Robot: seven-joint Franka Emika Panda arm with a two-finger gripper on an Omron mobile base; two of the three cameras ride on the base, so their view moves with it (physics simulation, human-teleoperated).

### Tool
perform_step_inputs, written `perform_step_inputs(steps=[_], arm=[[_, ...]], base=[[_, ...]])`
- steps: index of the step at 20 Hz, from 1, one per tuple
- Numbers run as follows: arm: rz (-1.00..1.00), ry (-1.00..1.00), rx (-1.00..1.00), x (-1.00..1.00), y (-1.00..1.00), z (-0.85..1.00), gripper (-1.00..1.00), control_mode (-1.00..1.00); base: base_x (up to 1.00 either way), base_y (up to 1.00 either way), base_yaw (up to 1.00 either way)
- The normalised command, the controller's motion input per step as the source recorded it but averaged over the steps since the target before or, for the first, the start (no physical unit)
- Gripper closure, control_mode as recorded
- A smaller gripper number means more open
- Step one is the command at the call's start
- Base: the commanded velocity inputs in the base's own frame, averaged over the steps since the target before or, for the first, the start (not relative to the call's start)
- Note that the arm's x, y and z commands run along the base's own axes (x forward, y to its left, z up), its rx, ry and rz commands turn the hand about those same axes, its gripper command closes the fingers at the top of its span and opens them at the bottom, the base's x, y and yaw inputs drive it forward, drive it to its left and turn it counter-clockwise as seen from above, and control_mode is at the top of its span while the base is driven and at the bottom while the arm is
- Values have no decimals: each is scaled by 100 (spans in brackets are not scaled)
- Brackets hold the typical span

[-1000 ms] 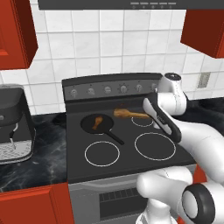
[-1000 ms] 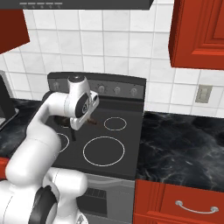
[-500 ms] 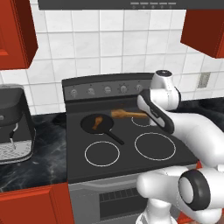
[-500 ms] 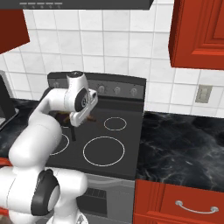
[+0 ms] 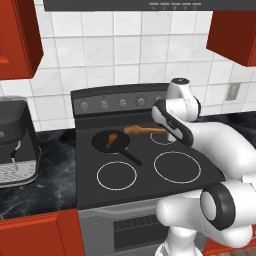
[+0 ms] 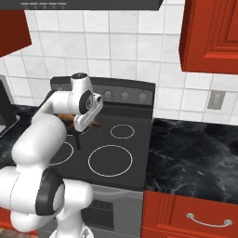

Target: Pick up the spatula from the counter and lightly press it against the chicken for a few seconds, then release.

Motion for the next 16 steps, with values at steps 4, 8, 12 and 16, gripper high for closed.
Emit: perform_step_inputs(steps=[4,8,12,16], arm=[[0,1,-3,13,0,-15,100,-100],[0,0,-3,13,0,-8,100,-100],[0,2,-2,13,5,-5,100,-100],[0,4,0,14,6,-6,100,-100]], base=[[0,0,0],[0,0,0],[0,0,0],[0,0,0]])
